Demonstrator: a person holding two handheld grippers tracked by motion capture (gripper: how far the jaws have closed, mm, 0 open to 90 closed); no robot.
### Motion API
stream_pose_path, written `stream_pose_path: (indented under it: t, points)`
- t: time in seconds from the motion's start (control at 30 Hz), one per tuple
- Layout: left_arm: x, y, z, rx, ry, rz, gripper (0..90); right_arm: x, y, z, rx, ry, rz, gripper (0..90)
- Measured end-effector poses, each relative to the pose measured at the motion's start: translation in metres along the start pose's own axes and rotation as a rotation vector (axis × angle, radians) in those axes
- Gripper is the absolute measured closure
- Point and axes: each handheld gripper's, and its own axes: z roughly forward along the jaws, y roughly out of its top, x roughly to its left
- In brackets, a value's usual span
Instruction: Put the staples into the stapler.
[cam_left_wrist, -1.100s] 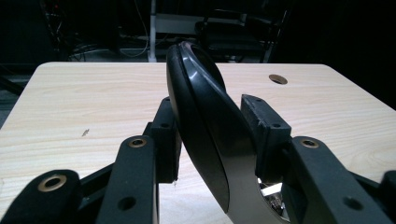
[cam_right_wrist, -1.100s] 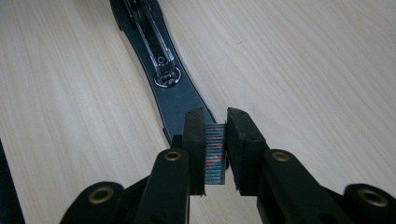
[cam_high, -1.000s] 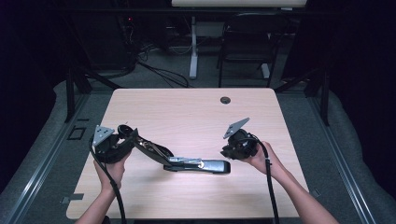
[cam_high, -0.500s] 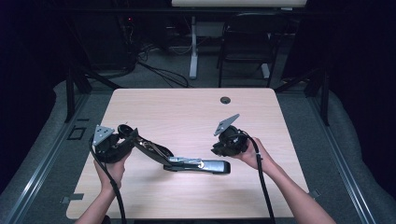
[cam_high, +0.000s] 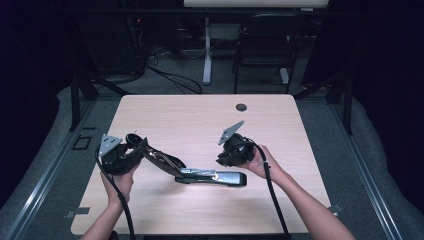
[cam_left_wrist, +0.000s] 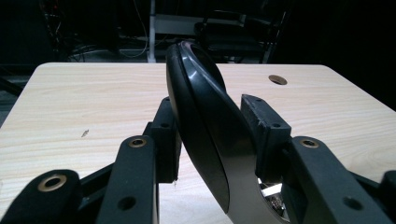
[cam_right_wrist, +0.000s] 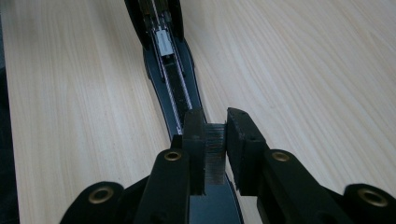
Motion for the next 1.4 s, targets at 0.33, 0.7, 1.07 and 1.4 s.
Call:
stream_pose_path:
  t: [0.33,0.7,1.07,1.4]
  points:
    - [0.0,0.0,0.0,0.002,0.0,-0.002,60.4,0.004,0.013,0.018,-0.006,0.052,-0.041,78.6]
    - [0.001,0.0,0.0,0.0,-0.007,-0.001,60.3,0.005,0.019,0.038,-0.002,0.108,-0.074,78.6]
    - [0.001,0.001,0.0,0.002,-0.004,-0.001,60.3,0.006,0.016,0.052,0.019,0.117,-0.08,78.6]
    - [0.001,0.001,0.0,0.007,-0.006,0.0,60.4,0.005,0.014,0.054,0.031,0.105,-0.094,78.6]
